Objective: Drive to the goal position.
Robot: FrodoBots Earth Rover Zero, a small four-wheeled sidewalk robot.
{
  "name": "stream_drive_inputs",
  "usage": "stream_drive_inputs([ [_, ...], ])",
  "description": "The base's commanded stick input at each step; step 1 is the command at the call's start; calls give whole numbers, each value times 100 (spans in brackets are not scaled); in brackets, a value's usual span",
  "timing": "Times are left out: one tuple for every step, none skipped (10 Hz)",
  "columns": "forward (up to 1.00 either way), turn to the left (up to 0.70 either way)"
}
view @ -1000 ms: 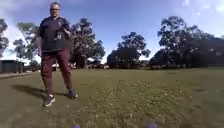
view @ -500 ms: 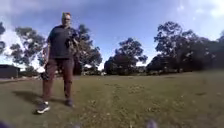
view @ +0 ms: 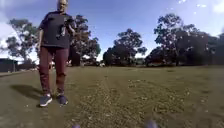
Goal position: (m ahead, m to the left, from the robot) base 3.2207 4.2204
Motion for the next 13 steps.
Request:
stream_drive_inputs([
  [70, -1],
  [70, -1],
  [70, -1],
  [70, 0],
  [70, 0],
  [59, 0],
  [20, 0],
  [0, 0],
  [0, 0],
  [0, 0],
  [0, 0],
  [0, 0],
  [0, 0],
])
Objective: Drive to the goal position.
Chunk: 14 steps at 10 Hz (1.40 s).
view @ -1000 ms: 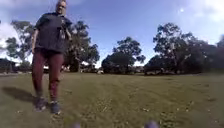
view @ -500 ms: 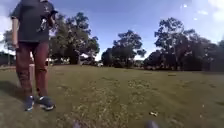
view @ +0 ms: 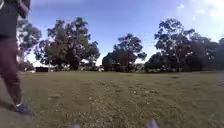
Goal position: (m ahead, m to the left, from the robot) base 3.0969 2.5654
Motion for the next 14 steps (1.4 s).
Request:
stream_drive_inputs([
  [0, 0],
  [0, 0],
  [0, 0],
  [36, 0],
  [70, 0],
  [70, 0],
  [70, 0],
  [70, 0],
  [70, 0],
  [70, 0],
  [70, 0],
  [70, 0],
  [70, 0],
  [70, 2],
])
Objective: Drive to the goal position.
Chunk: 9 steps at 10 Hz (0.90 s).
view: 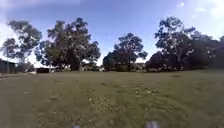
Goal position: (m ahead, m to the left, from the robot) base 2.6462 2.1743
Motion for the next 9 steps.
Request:
stream_drive_inputs([
  [70, 11],
  [70, 20],
  [70, 29],
  [70, 35],
  [70, 35],
  [70, 35],
  [70, 35],
  [70, 35],
  [70, 35],
])
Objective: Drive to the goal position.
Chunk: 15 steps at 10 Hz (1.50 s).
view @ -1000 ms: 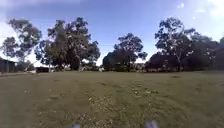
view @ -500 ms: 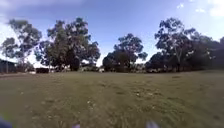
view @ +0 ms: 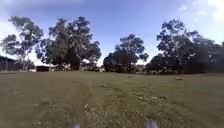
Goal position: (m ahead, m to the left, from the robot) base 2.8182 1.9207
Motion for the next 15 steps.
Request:
stream_drive_inputs([
  [70, 35],
  [70, 35],
  [70, 35],
  [70, 35],
  [70, 35],
  [70, 27],
  [70, 18],
  [70, 9],
  [70, 2],
  [70, 2],
  [70, 2],
  [70, 2],
  [70, 2],
  [70, 2],
  [70, 2],
])
